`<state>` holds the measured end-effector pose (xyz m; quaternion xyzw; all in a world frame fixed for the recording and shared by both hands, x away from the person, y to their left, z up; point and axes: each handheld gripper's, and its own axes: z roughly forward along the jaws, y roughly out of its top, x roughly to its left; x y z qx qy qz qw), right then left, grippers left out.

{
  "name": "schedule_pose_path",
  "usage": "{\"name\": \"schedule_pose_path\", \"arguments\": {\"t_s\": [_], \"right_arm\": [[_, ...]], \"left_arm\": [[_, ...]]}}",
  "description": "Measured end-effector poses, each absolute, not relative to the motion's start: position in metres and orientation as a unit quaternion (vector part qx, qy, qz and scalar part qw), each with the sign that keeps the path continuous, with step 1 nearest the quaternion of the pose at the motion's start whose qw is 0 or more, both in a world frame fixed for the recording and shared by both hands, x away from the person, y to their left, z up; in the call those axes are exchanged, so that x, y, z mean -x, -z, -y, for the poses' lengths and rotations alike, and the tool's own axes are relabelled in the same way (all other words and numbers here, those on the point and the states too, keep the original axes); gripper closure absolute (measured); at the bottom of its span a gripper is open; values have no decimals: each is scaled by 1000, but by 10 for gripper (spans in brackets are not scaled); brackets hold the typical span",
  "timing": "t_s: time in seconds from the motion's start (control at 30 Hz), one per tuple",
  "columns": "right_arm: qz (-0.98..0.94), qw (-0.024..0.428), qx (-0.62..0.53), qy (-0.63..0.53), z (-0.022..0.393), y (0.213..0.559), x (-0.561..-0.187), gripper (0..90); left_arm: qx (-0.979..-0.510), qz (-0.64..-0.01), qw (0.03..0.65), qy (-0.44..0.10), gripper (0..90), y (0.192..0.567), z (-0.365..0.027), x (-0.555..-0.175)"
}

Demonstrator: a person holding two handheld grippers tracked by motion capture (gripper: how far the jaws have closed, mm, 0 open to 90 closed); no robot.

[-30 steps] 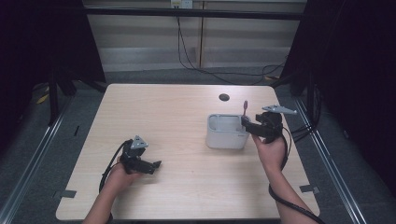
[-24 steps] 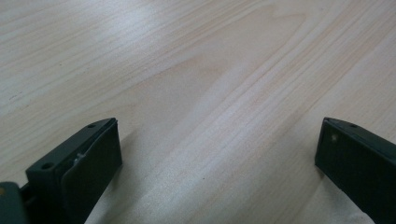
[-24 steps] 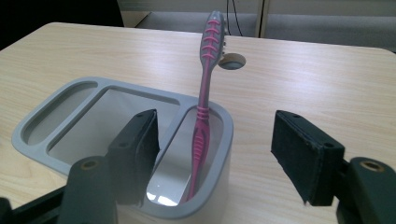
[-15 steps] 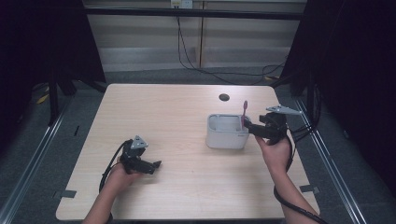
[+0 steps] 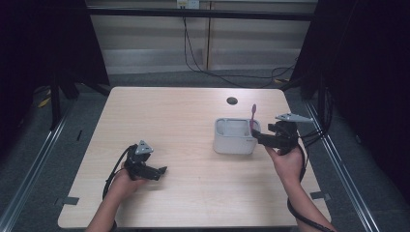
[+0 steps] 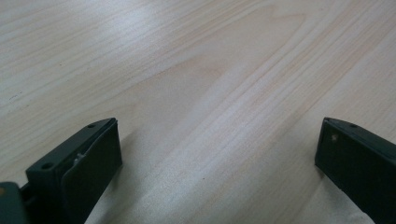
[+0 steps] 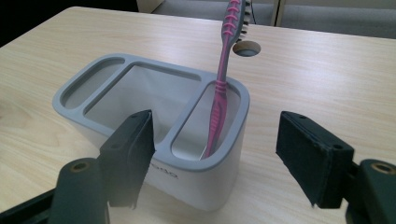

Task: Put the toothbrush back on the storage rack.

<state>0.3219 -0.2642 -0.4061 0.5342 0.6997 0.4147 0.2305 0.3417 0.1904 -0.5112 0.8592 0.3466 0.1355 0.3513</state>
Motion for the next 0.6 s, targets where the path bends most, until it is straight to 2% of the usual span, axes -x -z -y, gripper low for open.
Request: {"name": "schedule_pose_path", "arguments": {"t_s": [0.6], "right_arm": [[-707,227,-530,-410,277,414,-306,248]], "left_arm": [[-859,-346,351,-136,1,511,-190,-342]]}}
